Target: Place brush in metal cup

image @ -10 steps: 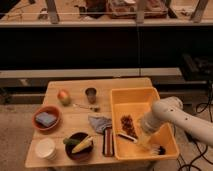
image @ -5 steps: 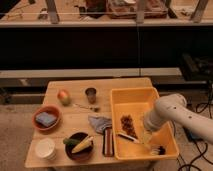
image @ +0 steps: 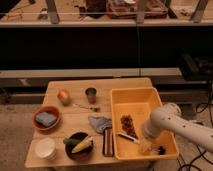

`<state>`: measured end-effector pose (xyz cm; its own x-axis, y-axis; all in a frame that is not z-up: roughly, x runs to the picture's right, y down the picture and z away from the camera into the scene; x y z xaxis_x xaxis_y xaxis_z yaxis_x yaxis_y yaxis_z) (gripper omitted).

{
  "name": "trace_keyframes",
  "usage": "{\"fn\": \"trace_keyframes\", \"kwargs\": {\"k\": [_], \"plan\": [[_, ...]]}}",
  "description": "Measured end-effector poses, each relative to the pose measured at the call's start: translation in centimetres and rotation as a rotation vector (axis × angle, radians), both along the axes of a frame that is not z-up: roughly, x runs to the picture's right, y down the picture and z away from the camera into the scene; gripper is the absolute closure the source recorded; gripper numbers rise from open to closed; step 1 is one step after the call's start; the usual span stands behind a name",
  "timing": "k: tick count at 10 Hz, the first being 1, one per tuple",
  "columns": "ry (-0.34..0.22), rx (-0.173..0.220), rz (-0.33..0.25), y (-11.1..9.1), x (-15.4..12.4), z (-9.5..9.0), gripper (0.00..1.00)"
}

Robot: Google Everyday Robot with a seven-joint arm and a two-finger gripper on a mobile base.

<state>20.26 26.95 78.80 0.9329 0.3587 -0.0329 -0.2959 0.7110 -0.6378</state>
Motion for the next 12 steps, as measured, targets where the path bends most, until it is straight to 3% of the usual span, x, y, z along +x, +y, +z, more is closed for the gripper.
{"fn": "trace_keyframes", "kwargs": {"k": [10,12], "plan": [[0.022,-0.007,0.012,0.9,-0.4,1.1,0.2],[0.023,-0.008,0.012,0.9,-0.3,1.1,0.32]]}}
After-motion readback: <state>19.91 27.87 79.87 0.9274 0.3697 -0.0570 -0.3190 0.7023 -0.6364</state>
